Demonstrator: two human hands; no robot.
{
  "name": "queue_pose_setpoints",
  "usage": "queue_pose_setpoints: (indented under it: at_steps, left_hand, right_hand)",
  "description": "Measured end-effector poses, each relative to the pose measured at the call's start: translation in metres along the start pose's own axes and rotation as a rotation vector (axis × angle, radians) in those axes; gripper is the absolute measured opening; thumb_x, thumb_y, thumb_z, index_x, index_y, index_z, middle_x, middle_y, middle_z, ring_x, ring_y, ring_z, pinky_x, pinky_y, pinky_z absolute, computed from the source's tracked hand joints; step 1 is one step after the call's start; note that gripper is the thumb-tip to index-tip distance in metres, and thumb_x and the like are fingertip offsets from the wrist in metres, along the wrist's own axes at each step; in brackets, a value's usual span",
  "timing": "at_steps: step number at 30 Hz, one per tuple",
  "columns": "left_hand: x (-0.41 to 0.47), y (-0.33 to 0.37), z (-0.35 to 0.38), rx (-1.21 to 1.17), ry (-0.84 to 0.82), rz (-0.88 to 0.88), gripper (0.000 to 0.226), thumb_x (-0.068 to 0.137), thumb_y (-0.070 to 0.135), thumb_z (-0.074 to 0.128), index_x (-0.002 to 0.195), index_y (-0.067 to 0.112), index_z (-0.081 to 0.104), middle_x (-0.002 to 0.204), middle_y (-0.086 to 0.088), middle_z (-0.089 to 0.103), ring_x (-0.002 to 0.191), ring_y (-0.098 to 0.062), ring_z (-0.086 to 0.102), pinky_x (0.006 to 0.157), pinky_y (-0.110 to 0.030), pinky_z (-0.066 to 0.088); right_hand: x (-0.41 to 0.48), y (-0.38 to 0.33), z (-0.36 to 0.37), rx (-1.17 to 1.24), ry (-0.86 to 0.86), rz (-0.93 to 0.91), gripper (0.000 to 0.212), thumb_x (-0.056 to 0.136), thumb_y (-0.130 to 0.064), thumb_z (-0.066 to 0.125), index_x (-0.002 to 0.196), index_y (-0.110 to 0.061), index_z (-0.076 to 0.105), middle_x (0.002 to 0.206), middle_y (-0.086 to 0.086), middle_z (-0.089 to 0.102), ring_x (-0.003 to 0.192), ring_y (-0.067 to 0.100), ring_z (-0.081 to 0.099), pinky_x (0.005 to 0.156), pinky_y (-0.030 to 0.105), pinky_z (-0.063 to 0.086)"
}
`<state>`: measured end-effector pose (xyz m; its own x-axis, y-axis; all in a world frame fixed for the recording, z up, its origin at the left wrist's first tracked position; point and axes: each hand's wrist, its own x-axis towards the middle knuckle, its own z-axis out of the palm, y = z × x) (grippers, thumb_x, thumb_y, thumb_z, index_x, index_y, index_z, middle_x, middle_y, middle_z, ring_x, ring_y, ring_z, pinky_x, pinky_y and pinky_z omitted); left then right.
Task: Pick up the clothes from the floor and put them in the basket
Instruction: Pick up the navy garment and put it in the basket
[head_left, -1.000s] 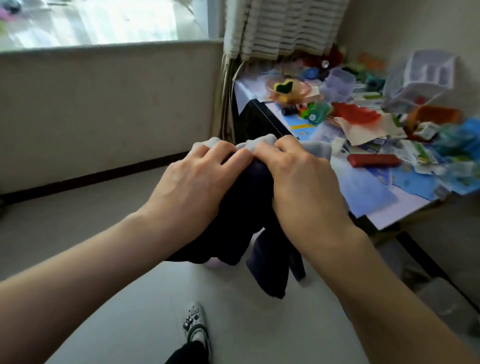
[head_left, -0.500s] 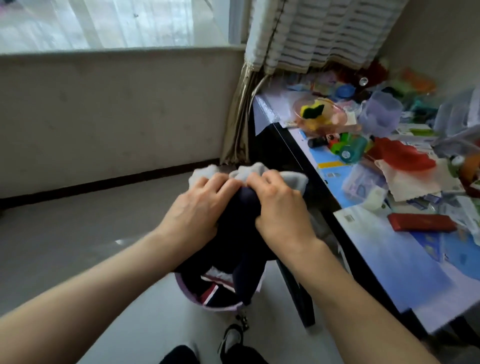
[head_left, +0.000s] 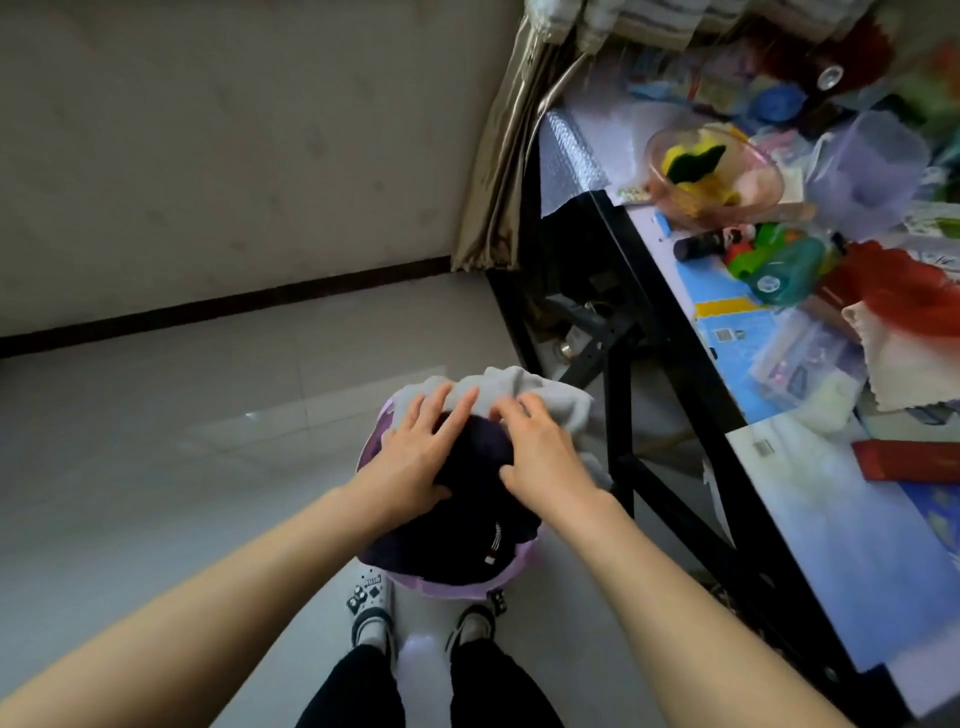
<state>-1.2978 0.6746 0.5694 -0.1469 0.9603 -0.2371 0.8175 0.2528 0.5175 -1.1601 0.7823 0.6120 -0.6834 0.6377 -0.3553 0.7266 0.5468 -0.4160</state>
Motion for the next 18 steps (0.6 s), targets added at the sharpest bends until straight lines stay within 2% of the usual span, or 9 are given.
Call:
queue_pose_setpoints:
  at_steps: [1, 3, 6, 9, 12, 14, 18]
  left_hand:
    - [0.003, -0.007, 0.002, 0.010, -0.074, -0.009, 0.121, 0.066, 0.013, 0.072, 0.146, 0.041, -0.015, 0.158, -0.008, 0.002, 0.144, -0.036, 0.005, 0.105, -0.062, 0.030]
    - [0.007, -0.013, 0.000, 0.055, -0.127, 0.030, 0.119, 0.068, 0.016, 0.075, 0.148, 0.036, -0.010, 0.158, -0.008, 0.002, 0.145, -0.036, 0.003, 0.108, -0.057, 0.029]
    - [0.012, -0.003, -0.032, 0.146, -0.094, 0.102, 0.104, 0.076, 0.018, 0.076, 0.151, 0.026, 0.005, 0.158, -0.012, 0.009, 0.145, -0.035, 0.007, 0.115, -0.048, 0.022]
    - [0.020, 0.015, -0.074, 0.251, -0.042, 0.202, 0.095, 0.079, 0.022, 0.074, 0.151, 0.024, 0.012, 0.158, -0.009, 0.012, 0.146, -0.034, 0.005, 0.114, -0.051, 0.022]
    - [0.025, 0.044, -0.109, 0.359, 0.035, 0.382, 0.093, 0.076, 0.027, 0.076, 0.150, 0.023, 0.020, 0.157, -0.010, 0.021, 0.144, -0.036, 0.013, 0.108, -0.057, 0.030]
    - [0.024, 0.068, -0.122, 0.410, 0.060, 0.541, 0.092, 0.074, 0.029, 0.078, 0.149, 0.021, 0.025, 0.154, -0.011, 0.027, 0.142, -0.038, 0.019, 0.105, -0.060, 0.033]
    - [0.008, 0.119, -0.126, 0.479, 0.064, 0.816, 0.098, 0.070, 0.039, 0.080, 0.148, 0.021, 0.024, 0.153, -0.011, 0.030, 0.141, -0.040, 0.023, 0.105, -0.059, 0.034]
  right_hand:
    - [0.003, 0.003, 0.002, 0.012, -0.078, 0.029, 0.049, 0.077, -0.004, 0.064, 0.114, -0.028, 0.045, 0.125, -0.002, 0.041, 0.101, 0.032, 0.055, 0.075, 0.035, 0.041]
    - [0.006, 0.007, 0.003, 0.006, -0.107, 0.043, 0.043, 0.080, -0.005, 0.062, 0.113, -0.029, 0.048, 0.128, -0.004, 0.044, 0.107, 0.030, 0.053, 0.085, 0.039, 0.045]
    - [0.000, 0.005, -0.017, -0.006, 0.033, 0.026, 0.031, 0.083, -0.005, 0.059, 0.106, -0.024, 0.056, 0.120, -0.003, 0.056, 0.105, 0.026, 0.056, 0.083, 0.032, 0.043]
    - [-0.018, 0.003, -0.047, 0.013, 0.172, 0.014, 0.028, 0.083, -0.003, 0.059, 0.104, -0.021, 0.062, 0.112, -0.003, 0.062, 0.099, 0.024, 0.060, 0.081, 0.034, 0.048]
    - [-0.051, -0.005, -0.073, 0.008, 0.314, 0.051, 0.030, 0.082, -0.004, 0.064, 0.107, -0.020, 0.064, 0.112, -0.004, 0.064, 0.101, 0.020, 0.061, 0.082, 0.031, 0.049]
    - [-0.080, -0.015, -0.084, -0.017, 0.401, 0.111, 0.032, 0.080, -0.004, 0.066, 0.107, -0.020, 0.064, 0.111, -0.005, 0.064, 0.100, 0.019, 0.062, 0.082, 0.034, 0.050]
    - [-0.141, -0.037, -0.089, -0.110, 0.492, 0.270, 0.036, 0.077, -0.005, 0.070, 0.109, -0.019, 0.063, 0.114, -0.002, 0.061, 0.104, 0.021, 0.061, 0.082, 0.040, 0.051]
